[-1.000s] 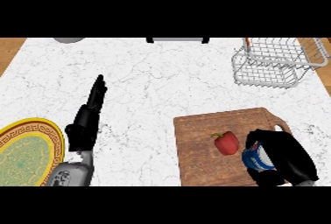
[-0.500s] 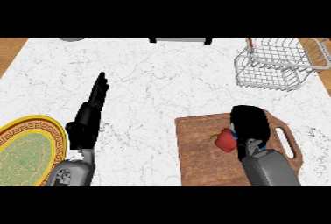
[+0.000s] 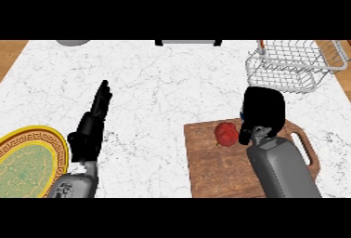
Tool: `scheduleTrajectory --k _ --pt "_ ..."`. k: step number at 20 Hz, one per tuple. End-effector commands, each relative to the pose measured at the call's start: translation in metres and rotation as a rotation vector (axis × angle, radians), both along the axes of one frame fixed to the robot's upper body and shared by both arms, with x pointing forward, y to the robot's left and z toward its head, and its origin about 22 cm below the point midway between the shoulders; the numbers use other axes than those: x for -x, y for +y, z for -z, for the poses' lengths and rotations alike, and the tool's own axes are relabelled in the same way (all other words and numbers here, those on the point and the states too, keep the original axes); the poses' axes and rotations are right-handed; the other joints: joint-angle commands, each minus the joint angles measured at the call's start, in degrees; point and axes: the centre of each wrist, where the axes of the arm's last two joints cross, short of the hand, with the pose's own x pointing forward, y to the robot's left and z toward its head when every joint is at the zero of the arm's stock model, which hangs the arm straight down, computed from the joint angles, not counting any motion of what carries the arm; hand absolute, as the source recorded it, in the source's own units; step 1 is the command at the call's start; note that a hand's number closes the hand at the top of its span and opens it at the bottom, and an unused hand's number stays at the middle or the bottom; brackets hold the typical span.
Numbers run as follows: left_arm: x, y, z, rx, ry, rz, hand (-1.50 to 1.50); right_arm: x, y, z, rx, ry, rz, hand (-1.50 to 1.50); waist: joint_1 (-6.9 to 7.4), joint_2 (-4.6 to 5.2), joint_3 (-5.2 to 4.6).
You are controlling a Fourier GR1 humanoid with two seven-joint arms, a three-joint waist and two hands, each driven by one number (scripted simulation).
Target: Pick the can from the cutting board and place it in the tiered basket
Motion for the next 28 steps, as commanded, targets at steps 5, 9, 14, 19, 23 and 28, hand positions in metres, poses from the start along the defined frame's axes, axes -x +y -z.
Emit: scheduleTrajectory --k 5,9,14,19,23,28 --pt "-0.002 0.010 -0.007 0.005 -0.010 -0.007 0.00 0.023 0.005 -0.113 -0.031 -0.253 0.057 1.50 -0.36 -0.07 0.12" --pt "-0.009 0.006 -0.007 0.008 0.004 0.008 0.00 0.022 -0.003 -0.173 -0.090 -0.315 0.078 1.50 -0.15 0.07 0.11" --pt "-0.005 0.014 -0.019 0.012 -0.006 0.014 0.00 0.028 -0.015 -0.205 -0.112 -0.328 0.107 1.50 0.06 0.02 0.13" --pt "-0.009 0.003 0.000 0.004 0.002 0.035 0.00 0.010 -0.020 -0.221 -0.368 -0.406 0.107 1.50 0.55 0.22 0.14" --pt "-0.001 -0.008 0.003 0.008 0.006 0.013 0.00 -0.022 -0.051 -0.231 -0.319 -0.397 0.110 1.50 0.38 0.25 0.15" --pt "-0.004 0.012 0.000 -0.011 -0.008 0.002 0.00 -0.053 -0.066 -0.216 -0.304 -0.441 0.151 1.50 0.50 0.39 0.14"
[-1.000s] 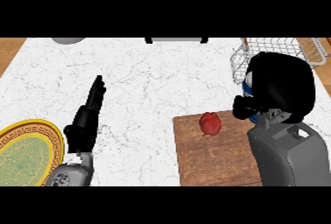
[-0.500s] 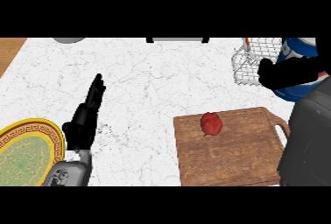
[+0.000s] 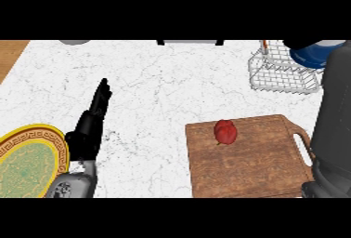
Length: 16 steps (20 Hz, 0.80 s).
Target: Pick the can from the cutting board and place it in the tiered basket
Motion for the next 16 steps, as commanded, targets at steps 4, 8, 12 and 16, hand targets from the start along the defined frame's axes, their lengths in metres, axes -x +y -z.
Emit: scheduleTrajectory --k 4,8,12,16 --pt "-0.002 -0.003 -0.001 0.011 -0.003 -0.012 0.00 -0.036 -0.032 -0.012 0.057 -0.006 0.057 1.50 -0.09 0.00 0.00" --pt "-0.010 0.014 -0.001 0.007 0.005 0.000 0.00 -0.060 -0.042 0.013 0.104 -0.007 0.065 1.50 0.11 0.17 -0.01" --pt "0.003 -0.011 0.016 -0.005 -0.015 0.003 0.00 -0.073 -0.076 0.026 0.125 0.018 0.067 1.50 0.22 0.23 0.00" --pt "-0.007 -0.010 0.004 0.010 -0.001 0.032 0.00 -0.083 -0.076 0.063 -0.053 0.031 0.166 1.50 0.40 0.36 0.03"
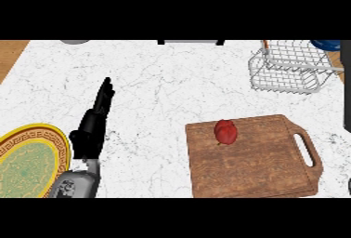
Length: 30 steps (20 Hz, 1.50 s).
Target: Pick the can from the cutting board and place it in the tiered basket
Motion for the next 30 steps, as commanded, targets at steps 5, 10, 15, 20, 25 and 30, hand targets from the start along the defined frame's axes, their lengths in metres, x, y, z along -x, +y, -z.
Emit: scheduleTrajectory --k 5,10,15,20,25,30 --pt "0.007 0.014 -0.004 0.001 0.007 -0.002 0.00 -0.012 -0.046 0.023 -0.312 -0.100 0.040 -1.50 0.83 0.23 0.05" --pt "0.007 -0.010 -0.007 0.009 0.018 -0.018 0.00 -0.004 -0.050 0.012 -0.450 -0.239 0.024 -1.50 -0.39 -0.24 0.04" --pt "0.006 0.011 -0.007 -0.005 0.015 -0.004 0.00 0.015 -0.080 -0.033 -0.528 -0.438 0.183 -1.50 -0.42 -0.32 -0.01" --pt "0.009 0.009 0.004 0.009 0.037 -0.049 0.00 0.061 -0.129 -0.005 -0.602 -0.491 0.287 -1.50 -2.68 -0.97 0.01" --pt "0.006 0.016 0.003 0.012 0.020 -0.062 0.00 0.122 -0.186 0.015 -0.732 -0.564 0.314 -1.50 -3.40 -1.04 0.03" --pt "0.007 0.016 0.001 0.008 0.025 -0.056 0.00 0.207 -0.231 0.046 -0.702 -0.577 0.278 -1.50 -3.38 -0.88 0.04"
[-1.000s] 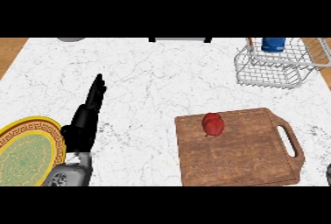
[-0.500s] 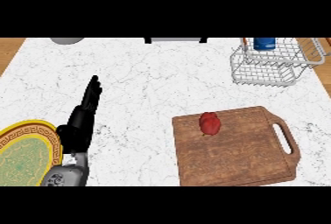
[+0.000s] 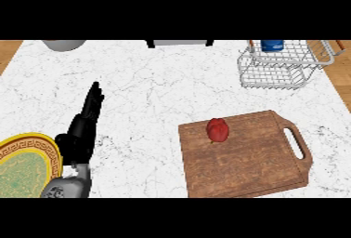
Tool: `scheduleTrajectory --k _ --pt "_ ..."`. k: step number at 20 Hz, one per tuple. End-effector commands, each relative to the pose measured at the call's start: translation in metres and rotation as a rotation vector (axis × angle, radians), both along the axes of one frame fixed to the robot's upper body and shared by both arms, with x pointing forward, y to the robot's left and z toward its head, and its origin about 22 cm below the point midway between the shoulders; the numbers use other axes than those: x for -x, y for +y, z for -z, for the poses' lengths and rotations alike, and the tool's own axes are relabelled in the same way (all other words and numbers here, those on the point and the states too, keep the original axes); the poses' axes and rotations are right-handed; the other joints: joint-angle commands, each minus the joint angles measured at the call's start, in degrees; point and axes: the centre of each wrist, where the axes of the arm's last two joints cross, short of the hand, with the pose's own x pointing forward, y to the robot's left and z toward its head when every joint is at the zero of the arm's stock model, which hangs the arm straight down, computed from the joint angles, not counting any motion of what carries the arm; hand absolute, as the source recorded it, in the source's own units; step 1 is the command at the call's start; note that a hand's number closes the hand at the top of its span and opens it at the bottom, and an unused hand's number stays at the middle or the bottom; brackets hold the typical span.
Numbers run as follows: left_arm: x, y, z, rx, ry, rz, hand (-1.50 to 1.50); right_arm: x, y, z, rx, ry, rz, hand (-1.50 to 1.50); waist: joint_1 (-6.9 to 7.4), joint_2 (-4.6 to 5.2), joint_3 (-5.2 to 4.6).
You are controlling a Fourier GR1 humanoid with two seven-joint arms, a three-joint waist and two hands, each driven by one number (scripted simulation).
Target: Pick the can from the cutting board and place it in the tiered basket
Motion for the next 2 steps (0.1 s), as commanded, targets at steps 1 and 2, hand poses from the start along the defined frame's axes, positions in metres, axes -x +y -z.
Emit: scheduleTrajectory --k 1,2 --pt "0.004 0.012 0.005 -0.007 -0.025 -0.010 0.00 0.070 -0.023 0.031 -0.029 -0.036 -0.004 -1.50 -0.44 -0.05 -0.02" --pt "0.011 0.009 0.014 -0.007 -0.002 -0.004 0.00 0.090 -0.037 0.015 0.004 -0.050 -0.021 -1.50 -0.05 0.06 -0.02"
